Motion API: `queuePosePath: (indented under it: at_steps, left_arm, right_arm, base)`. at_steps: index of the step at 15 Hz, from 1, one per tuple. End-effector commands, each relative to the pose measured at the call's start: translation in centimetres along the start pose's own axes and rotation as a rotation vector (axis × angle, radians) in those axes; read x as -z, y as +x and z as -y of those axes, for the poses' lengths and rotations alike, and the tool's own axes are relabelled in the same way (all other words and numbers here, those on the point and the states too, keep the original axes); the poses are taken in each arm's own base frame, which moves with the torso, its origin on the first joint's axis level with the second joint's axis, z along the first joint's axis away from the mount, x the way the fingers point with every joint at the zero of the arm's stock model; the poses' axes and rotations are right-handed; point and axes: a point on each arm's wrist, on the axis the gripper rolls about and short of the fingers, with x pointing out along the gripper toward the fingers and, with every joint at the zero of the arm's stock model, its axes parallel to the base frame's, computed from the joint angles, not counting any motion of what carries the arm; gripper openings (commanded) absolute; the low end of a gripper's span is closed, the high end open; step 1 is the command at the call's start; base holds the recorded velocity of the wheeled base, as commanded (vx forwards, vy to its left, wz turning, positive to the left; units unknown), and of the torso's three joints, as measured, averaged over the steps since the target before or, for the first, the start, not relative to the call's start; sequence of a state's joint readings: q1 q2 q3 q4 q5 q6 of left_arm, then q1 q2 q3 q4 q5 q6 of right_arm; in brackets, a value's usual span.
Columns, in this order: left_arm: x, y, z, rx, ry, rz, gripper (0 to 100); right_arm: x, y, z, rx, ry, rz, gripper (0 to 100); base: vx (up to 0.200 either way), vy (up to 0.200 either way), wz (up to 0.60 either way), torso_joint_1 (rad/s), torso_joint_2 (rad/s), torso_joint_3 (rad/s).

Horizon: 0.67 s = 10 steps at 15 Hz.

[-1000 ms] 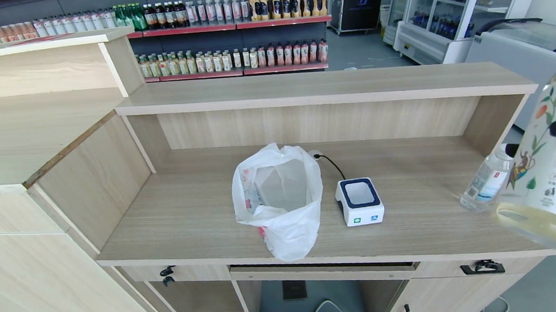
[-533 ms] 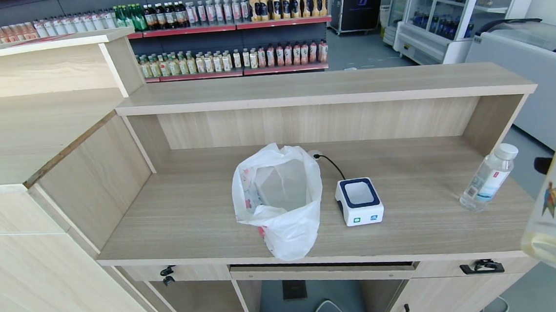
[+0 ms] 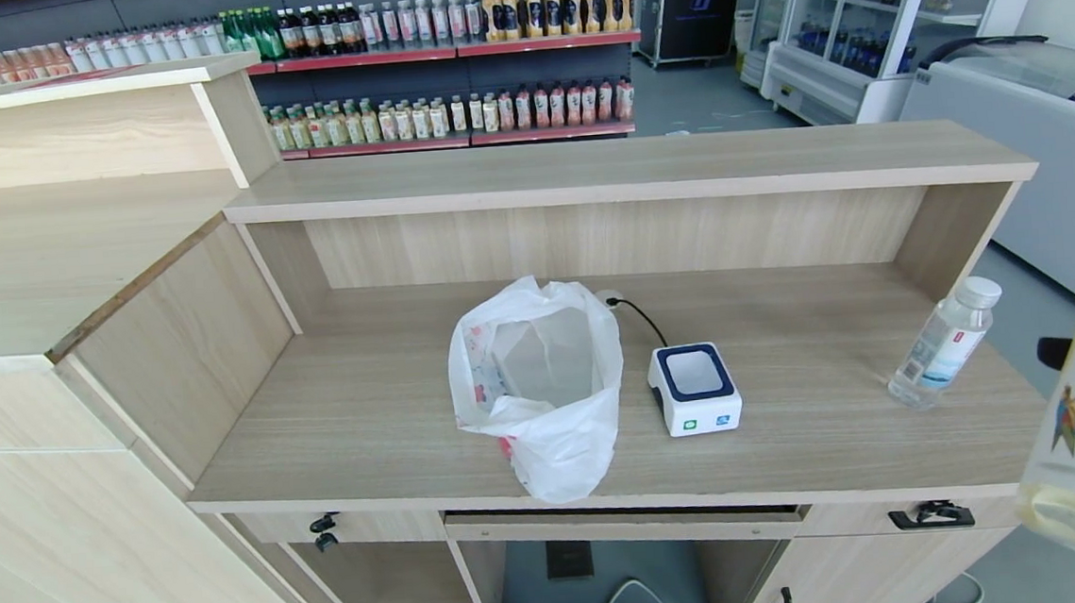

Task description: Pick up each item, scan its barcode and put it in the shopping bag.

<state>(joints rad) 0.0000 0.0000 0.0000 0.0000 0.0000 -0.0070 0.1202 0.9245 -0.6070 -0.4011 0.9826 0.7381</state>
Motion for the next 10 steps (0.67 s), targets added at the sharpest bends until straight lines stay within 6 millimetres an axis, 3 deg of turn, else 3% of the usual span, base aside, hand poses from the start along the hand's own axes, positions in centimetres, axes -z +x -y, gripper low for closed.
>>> queuePosePath:
  at_steps: [1,10]
  left_arm:
    - [0.0,0.0,0.0,0.0,-0.001,0.0,100]
    - [0.0,0.0,0.0,0.0,-0.001,0.0,100]
  right_arm:
    - [0.06,-0.02,-0.18,-0.008,-0.007,-0.003,0]
    - [0.04,0.55,-0.51,-0.059,-0.039,-0.039,0]
  base:
    - [0.0,0.0,0.0,0.0,0.0,0.0]
    - [0.0,0.0,0.0,0.0,0.0,0.0]
